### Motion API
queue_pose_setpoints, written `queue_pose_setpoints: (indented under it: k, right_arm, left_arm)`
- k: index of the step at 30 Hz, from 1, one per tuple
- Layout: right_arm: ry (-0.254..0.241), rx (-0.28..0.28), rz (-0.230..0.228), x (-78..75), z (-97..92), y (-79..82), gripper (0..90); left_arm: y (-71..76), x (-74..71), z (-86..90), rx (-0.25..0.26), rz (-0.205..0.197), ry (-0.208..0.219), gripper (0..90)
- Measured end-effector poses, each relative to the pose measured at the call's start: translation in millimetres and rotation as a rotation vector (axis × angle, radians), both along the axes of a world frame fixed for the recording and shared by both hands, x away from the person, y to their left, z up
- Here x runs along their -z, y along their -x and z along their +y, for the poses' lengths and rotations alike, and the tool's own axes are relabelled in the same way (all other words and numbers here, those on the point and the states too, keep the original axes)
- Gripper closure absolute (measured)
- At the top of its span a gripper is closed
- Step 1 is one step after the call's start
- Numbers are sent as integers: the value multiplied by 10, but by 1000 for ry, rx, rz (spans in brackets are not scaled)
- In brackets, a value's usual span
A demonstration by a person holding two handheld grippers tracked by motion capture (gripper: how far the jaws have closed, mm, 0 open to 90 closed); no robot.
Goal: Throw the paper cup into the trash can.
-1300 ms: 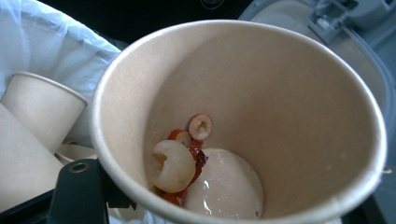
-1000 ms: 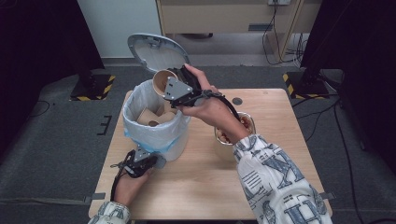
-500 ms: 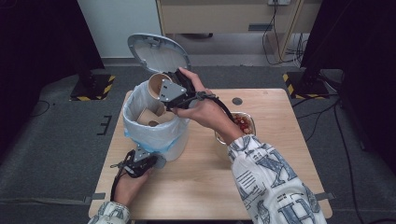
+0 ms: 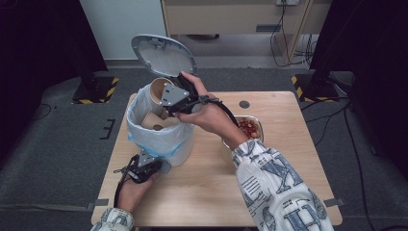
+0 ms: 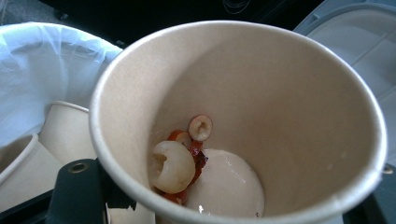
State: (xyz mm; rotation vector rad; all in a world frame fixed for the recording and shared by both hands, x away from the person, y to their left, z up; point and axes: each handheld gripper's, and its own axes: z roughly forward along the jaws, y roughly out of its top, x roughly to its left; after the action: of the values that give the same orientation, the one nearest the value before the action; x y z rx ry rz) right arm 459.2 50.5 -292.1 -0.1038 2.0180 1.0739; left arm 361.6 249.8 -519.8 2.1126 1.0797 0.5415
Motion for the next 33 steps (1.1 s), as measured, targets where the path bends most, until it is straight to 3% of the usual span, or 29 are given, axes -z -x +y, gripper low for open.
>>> queue_pose_setpoints:
  k: [25,27,28,29,30,33]
  right_arm:
    - [-2,-25,46,57,140,18,284]
    - [-8,-11,99,70,165,10,269]
    - [-8,-11,99,70,165,10,269]
    - [-22,-2,139,72,174,-2,246]
    - [-29,32,211,79,189,-26,180]
    - [-35,50,241,96,196,-46,170]
  left_arm:
    - [1,0,0,0,-1,-1,860]
    - [0,0,1,1,-1,-1,860]
    - [0,0,1,1,-1,-1,860]
    - [0,0,1,1,0,-1,860]
    - [0,0,1,1,0,-1,860]
    - [0,0,2,1,0,-1,860]
